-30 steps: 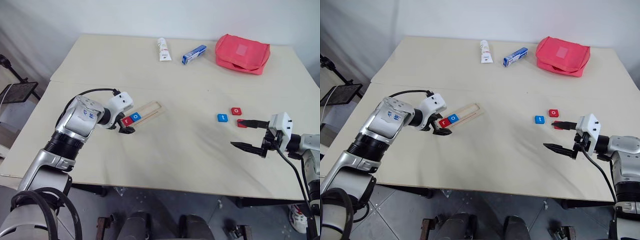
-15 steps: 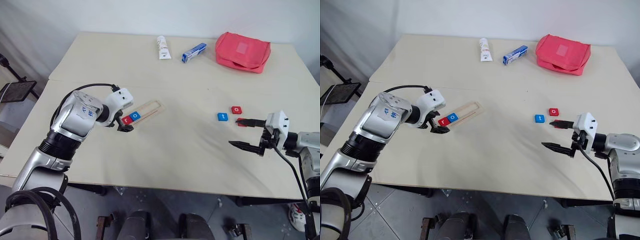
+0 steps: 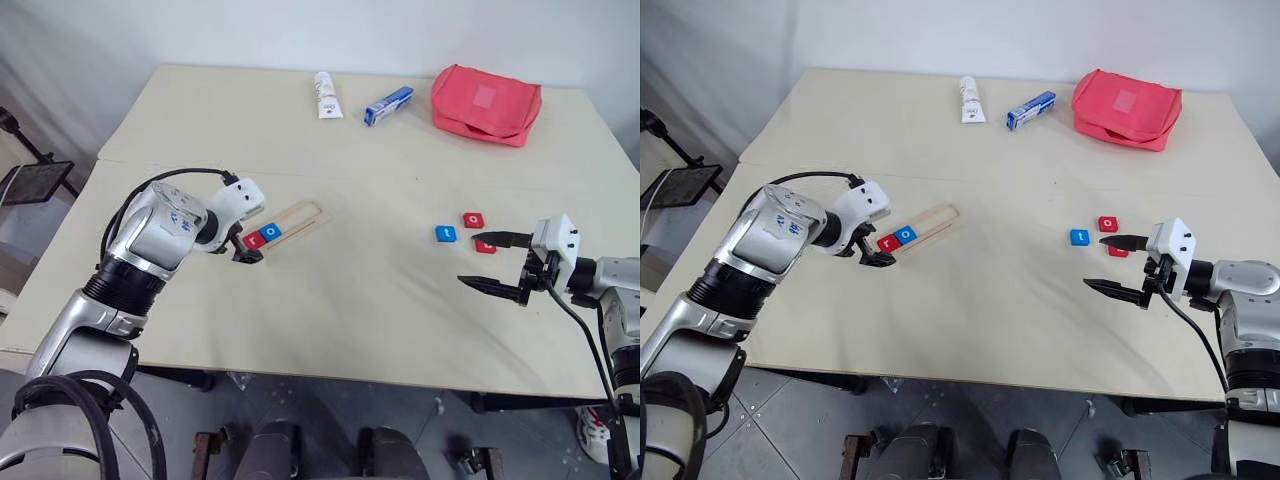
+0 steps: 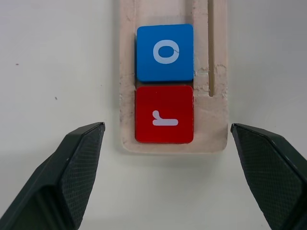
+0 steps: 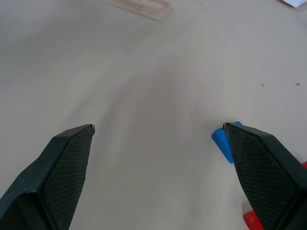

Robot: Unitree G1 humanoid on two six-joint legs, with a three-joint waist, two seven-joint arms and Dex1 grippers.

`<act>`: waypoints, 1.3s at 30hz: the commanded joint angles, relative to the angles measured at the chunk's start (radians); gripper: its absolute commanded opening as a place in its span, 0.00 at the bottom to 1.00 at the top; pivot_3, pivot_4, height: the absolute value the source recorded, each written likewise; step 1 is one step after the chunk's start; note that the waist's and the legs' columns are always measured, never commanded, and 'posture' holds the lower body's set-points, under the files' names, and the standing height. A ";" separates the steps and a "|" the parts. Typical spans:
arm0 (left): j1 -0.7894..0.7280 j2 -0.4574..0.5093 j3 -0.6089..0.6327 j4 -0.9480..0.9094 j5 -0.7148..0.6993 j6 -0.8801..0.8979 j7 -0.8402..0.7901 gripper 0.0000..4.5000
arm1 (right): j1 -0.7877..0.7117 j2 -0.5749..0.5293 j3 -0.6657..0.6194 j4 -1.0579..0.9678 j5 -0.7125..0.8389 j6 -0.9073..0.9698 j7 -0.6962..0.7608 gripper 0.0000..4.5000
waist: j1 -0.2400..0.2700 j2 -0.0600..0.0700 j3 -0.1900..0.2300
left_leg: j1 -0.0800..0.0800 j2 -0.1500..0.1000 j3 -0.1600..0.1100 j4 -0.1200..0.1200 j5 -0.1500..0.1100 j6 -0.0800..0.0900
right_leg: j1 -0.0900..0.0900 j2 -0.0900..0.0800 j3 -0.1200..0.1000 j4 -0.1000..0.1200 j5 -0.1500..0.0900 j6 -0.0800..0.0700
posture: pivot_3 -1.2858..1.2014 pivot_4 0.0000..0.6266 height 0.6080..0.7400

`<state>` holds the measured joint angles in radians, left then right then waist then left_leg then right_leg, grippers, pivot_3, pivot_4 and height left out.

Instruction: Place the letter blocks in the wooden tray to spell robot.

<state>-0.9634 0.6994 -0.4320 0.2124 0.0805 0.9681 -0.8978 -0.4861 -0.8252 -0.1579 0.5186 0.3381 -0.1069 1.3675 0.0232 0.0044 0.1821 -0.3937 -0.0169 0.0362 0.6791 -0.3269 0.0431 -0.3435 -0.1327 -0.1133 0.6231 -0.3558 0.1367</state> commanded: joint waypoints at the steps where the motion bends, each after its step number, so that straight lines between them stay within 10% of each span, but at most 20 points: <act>1: -0.013 -0.012 0.007 0.028 0.010 -0.047 -0.001 1.00 | -0.009 -0.008 -0.013 -0.006 0.006 -0.010 0.002 1.00 | 0.000 0.000 0.000 | 0.000 0.000 0.000 0.000 0.000 0.000 | 0.000 0.000 0.000 0.000 0.000 0.000 | 0.52 0.24 1.00; 8: -0.019 -0.041 -0.003 0.111 0.015 -0.102 -0.027 1.00 | -0.004 -0.008 -0.018 -0.011 0.006 -0.012 -0.005 1.00 | 0.002 0.000 0.000 | 0.000 -0.001 0.000 0.002 0.000 0.000 | 0.001 -0.001 0.000 0.002 0.000 0.000 | 0.52 0.24 1.00; 13: -0.018 -0.056 0.009 0.150 0.009 -0.092 -0.052 0.76 | -0.003 -0.009 -0.020 -0.010 0.006 -0.016 -0.012 1.00 | 0.002 0.000 0.000 | 0.001 -0.001 0.000 0.003 0.000 0.000 | 0.002 -0.001 0.000 0.002 0.000 0.000 | 0.52 0.24 1.00; 39: -0.027 -0.203 -0.137 -0.212 0.018 -0.243 -0.217 0.76 | 0.189 -0.092 -0.142 -0.094 0.066 -0.039 0.018 1.00 | 0.003 0.000 0.000 | -0.003 -0.002 -0.001 0.004 -0.001 0.002 | -0.001 -0.001 0.000 0.003 0.000 0.000 | 0.52 0.24 1.00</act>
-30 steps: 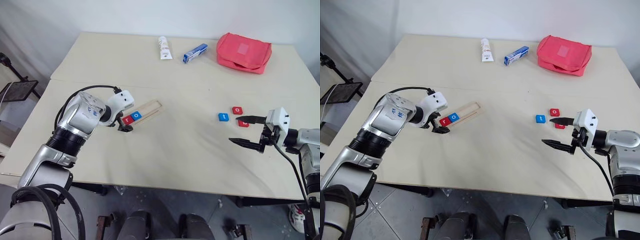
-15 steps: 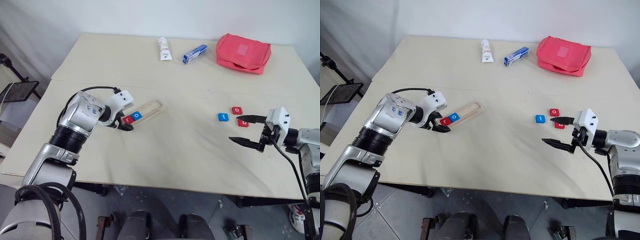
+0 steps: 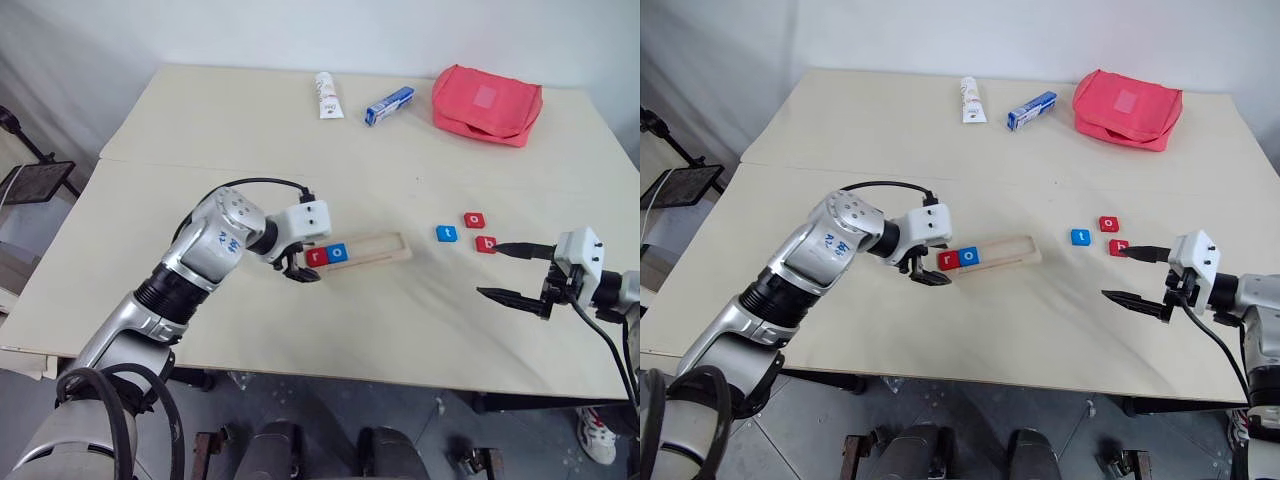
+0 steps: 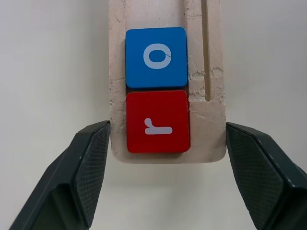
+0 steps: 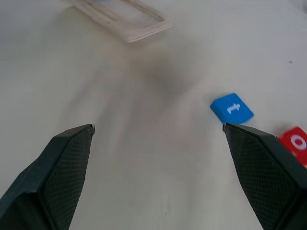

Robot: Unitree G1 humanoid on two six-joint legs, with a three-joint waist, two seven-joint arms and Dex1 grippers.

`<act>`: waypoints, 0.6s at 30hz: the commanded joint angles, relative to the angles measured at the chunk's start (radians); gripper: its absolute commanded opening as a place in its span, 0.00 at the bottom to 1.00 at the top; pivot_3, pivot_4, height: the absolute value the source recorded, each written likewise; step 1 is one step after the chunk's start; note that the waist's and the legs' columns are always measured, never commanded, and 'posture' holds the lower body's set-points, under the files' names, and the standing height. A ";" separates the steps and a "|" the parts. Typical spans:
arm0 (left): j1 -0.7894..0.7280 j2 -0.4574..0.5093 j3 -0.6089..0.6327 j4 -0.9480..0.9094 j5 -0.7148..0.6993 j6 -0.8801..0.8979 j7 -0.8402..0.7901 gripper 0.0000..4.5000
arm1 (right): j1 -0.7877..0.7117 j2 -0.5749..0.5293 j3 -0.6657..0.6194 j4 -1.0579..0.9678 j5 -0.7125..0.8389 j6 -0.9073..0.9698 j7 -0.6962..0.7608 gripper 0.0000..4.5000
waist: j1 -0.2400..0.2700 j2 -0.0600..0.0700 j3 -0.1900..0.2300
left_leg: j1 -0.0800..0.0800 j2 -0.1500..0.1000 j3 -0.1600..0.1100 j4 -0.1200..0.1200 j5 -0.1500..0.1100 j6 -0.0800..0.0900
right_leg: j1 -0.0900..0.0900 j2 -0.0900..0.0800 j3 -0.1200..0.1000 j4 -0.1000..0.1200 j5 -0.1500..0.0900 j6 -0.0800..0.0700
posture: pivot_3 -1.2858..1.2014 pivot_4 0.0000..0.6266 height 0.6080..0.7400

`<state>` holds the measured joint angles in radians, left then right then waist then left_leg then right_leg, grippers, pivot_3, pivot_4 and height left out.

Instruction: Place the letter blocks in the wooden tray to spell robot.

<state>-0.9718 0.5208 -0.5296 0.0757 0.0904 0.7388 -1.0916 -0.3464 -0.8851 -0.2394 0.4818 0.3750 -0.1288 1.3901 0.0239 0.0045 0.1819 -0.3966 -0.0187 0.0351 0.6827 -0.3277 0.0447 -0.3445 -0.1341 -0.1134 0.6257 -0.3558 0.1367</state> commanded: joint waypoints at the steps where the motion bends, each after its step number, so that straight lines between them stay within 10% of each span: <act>1: -0.017 -0.038 -0.056 -0.083 0.011 -0.015 -0.024 0.76 | 0.072 -0.034 -0.074 -0.066 0.031 -0.025 -0.006 1.00 | 0.004 0.000 0.000 | 0.000 0.000 0.000 0.000 0.000 0.000 | 0.000 0.000 0.000 0.000 0.000 0.000 | 0.52 0.24 1.00; 18: -0.048 -0.158 -0.134 0.010 0.077 -0.040 0.013 0.76 | 0.252 -0.031 -0.185 -0.182 0.056 -0.015 -0.076 1.00 | 0.003 0.000 0.000 | 0.000 0.000 0.001 0.001 0.000 0.001 | 0.001 0.000 0.001 -0.002 0.000 0.000 | 0.52 0.24 1.00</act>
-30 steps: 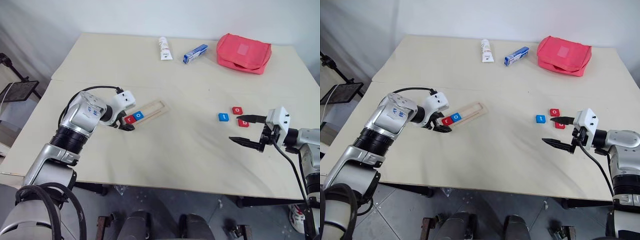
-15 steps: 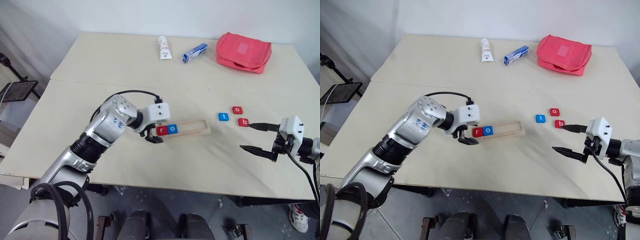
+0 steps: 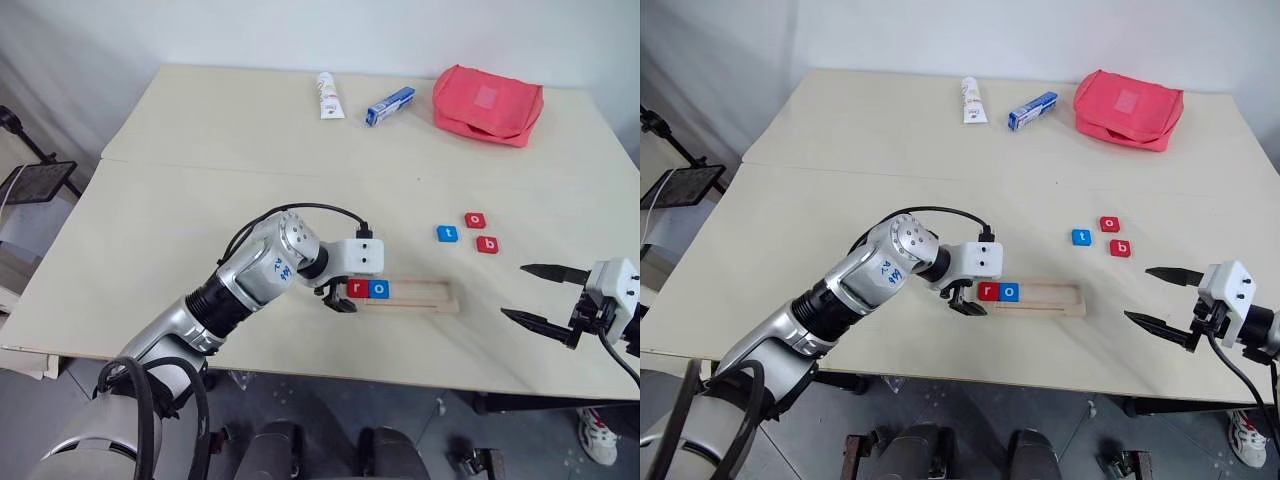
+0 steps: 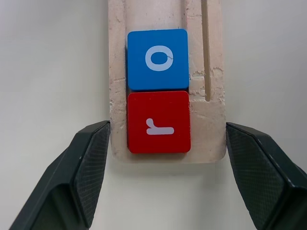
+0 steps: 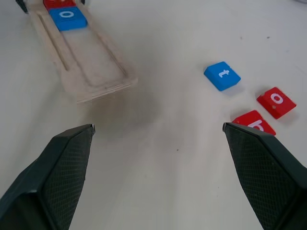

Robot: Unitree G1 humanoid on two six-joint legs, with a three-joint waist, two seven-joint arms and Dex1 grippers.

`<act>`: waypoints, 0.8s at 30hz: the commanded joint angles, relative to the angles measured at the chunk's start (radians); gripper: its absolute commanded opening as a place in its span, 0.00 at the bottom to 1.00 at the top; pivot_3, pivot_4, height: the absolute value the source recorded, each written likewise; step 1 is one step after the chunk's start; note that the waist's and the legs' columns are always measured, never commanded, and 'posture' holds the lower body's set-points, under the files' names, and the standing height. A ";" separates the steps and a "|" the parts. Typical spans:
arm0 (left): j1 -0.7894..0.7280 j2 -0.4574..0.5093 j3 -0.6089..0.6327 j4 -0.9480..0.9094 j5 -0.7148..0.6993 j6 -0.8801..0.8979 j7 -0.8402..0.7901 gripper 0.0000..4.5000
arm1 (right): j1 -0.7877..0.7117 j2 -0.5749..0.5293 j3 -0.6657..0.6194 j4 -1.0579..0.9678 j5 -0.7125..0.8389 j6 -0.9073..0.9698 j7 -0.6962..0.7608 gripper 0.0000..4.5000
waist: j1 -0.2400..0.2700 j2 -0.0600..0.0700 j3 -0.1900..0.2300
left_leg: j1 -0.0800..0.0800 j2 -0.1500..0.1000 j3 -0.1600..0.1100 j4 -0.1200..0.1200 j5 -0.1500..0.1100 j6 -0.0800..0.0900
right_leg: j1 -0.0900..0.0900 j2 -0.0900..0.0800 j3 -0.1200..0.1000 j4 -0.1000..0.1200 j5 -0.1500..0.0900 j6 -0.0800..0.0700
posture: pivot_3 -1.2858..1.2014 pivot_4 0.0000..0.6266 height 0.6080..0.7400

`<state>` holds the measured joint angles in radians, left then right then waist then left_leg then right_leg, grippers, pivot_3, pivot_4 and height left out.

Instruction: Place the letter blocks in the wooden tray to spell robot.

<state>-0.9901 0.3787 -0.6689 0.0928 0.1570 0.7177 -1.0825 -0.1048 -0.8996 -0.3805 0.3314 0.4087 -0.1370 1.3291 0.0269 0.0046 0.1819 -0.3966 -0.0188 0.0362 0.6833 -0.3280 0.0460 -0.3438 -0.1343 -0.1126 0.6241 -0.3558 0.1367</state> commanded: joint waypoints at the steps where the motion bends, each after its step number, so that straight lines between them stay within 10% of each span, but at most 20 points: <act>1: -0.031 -0.019 0.006 -0.004 0.012 -0.021 0.003 0.76 | 0.014 -0.016 -0.045 -0.034 0.023 -0.006 -0.018 1.00 | 0.000 0.000 0.000 | 0.000 0.000 0.000 0.000 0.000 0.000 | 0.000 0.000 0.000 0.000 0.000 0.000 | 0.52 0.24 1.00; 6: -0.027 -0.034 0.007 -0.002 0.013 -0.058 0.000 0.99 | 0.023 -0.012 -0.046 -0.051 0.025 -0.002 -0.031 1.00 | 0.001 0.000 0.000 | 0.000 0.000 0.000 0.000 0.000 0.000 | 0.000 0.000 0.000 0.000 0.000 0.000 | 0.52 0.24 1.00; 24: 0.018 0.041 0.450 0.063 -0.267 -0.319 -0.021 1.00 | 0.042 0.014 -0.054 -0.146 0.033 0.142 -0.198 1.00 | -0.001 0.000 0.000 | 0.000 0.000 0.000 0.000 0.000 0.000 | 0.000 0.000 -0.001 0.000 0.000 0.000 | 0.52 0.24 1.00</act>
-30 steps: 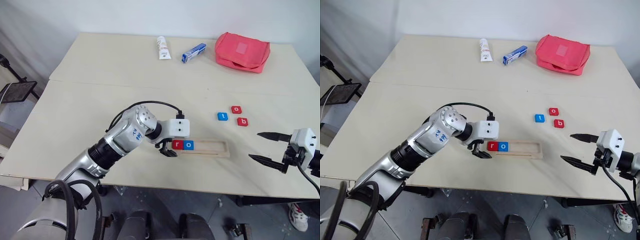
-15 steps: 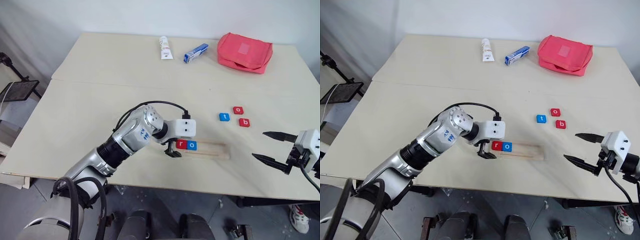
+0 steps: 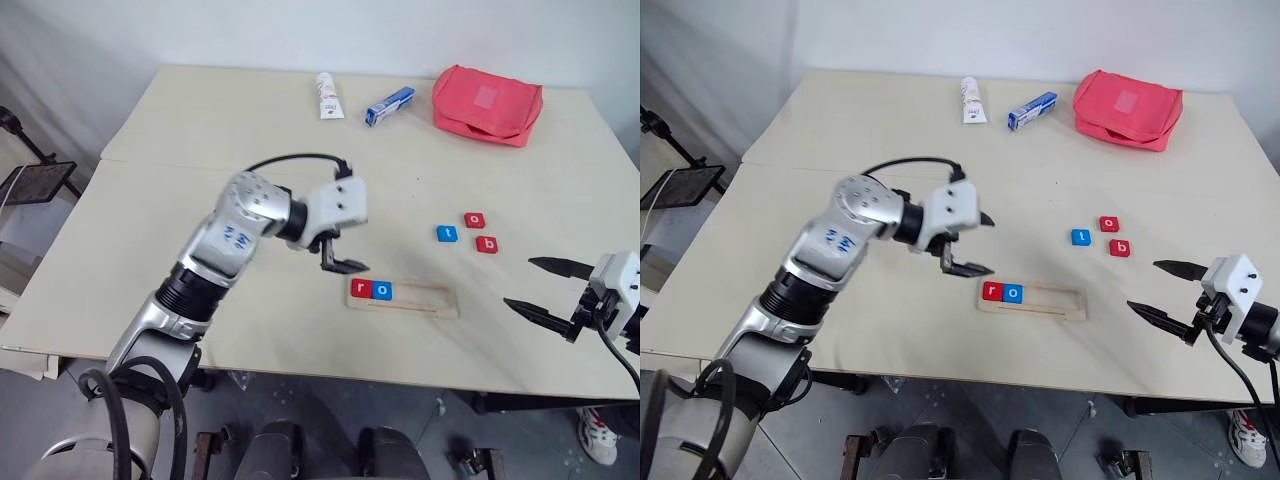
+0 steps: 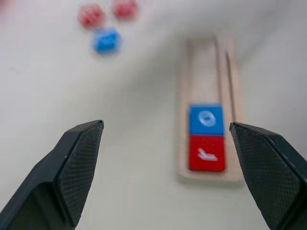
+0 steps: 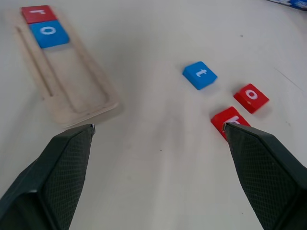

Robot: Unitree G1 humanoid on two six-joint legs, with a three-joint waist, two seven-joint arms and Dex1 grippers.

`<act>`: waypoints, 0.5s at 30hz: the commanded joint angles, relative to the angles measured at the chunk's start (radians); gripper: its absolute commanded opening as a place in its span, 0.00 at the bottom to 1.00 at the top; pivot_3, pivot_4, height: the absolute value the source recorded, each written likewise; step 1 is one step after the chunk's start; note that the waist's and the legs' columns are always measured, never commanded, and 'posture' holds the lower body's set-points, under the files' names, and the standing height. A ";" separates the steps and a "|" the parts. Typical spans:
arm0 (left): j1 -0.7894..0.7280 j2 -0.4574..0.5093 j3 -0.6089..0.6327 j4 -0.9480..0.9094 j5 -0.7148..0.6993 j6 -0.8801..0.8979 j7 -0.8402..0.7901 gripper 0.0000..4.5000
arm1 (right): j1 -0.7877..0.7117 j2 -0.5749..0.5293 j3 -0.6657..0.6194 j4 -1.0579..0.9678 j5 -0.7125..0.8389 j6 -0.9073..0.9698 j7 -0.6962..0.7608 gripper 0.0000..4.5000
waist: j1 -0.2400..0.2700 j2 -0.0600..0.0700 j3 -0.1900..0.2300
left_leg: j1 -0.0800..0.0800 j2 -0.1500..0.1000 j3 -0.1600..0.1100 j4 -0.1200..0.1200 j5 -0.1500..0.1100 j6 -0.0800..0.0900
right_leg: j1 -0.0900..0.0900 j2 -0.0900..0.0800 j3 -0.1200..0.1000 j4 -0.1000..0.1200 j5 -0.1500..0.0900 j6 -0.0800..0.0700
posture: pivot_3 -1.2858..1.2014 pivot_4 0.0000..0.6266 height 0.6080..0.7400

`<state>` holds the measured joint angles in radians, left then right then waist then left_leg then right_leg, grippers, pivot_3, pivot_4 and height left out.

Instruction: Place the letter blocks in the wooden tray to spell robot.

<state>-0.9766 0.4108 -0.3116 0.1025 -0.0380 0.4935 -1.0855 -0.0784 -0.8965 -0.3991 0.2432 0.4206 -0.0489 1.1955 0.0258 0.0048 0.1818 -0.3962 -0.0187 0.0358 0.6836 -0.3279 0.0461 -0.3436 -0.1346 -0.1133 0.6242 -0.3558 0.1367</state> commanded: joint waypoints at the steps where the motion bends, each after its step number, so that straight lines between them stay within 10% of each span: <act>1: 0.008 0.008 0.124 0.084 -0.097 -0.132 -0.026 1.00 | 0.021 0.018 -0.036 -0.074 0.021 0.070 -0.087 1.00 | 0.000 0.000 0.000 | 0.000 0.000 0.000 0.000 0.000 0.000 | 0.000 0.000 0.000 0.000 0.000 0.000 | 0.52 0.24 1.00; 15: 0.325 0.040 0.361 0.217 -0.360 -0.608 -0.269 1.00 | 0.011 0.284 -0.039 -0.392 0.038 0.438 -0.646 1.00 | -0.002 0.001 0.000 | 0.001 0.000 0.000 -0.001 0.000 0.000 | -0.001 -0.001 -0.002 0.003 0.000 0.000 | 0.52 0.24 1.00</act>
<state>-0.7137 0.4626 -0.0281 0.3248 -0.2934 -0.0466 -1.3129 -0.0827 -0.6493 -0.4037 -0.0460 0.4305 0.3581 0.6192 0.0242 0.0053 0.1815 -0.3952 -0.0193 0.0360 0.6838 -0.3278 0.0459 -0.3444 -0.1355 -0.1150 0.6274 -0.3557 0.1368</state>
